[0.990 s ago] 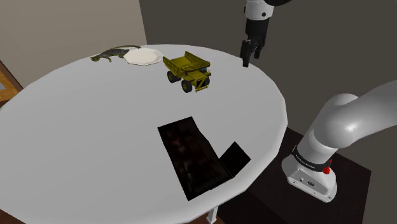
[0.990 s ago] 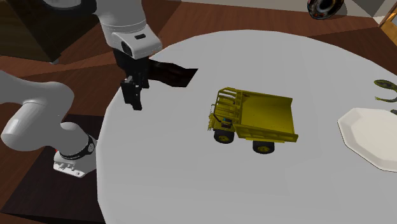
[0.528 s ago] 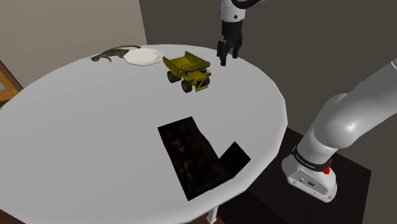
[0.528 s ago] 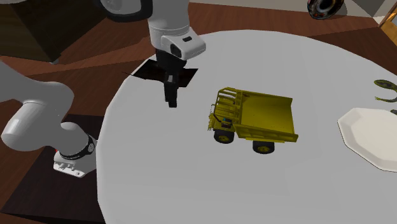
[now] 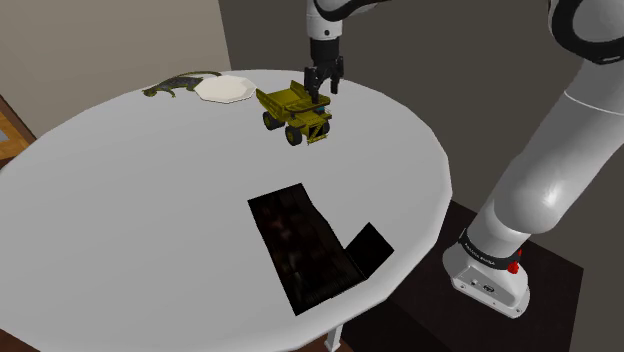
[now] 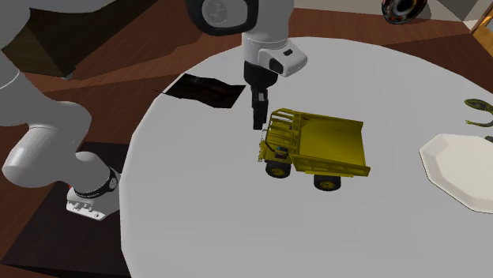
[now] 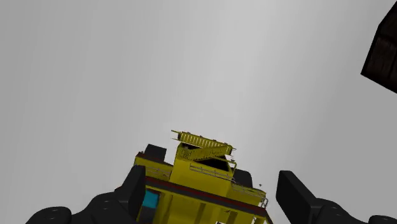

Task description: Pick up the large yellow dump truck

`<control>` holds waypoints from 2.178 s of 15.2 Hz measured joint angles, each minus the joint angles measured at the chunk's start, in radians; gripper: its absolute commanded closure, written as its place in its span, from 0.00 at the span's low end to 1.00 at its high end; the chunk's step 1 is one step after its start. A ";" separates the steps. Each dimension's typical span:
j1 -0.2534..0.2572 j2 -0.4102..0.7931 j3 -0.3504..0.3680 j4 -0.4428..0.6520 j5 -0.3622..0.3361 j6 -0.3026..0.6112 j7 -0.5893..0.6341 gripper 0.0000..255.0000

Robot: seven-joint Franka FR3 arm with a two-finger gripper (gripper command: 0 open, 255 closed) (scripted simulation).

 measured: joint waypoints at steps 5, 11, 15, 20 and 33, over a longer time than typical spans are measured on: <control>0.013 0.195 0.010 0.206 -0.009 -0.010 0.011 0.00; 0.049 0.481 0.020 0.583 -0.027 -0.099 0.027 0.00; 0.064 0.573 0.021 0.688 -0.034 -0.113 0.034 0.00; 0.060 0.568 0.021 0.619 -0.033 -0.048 0.033 0.00; 0.061 0.574 0.021 0.628 -0.033 -0.054 0.034 1.00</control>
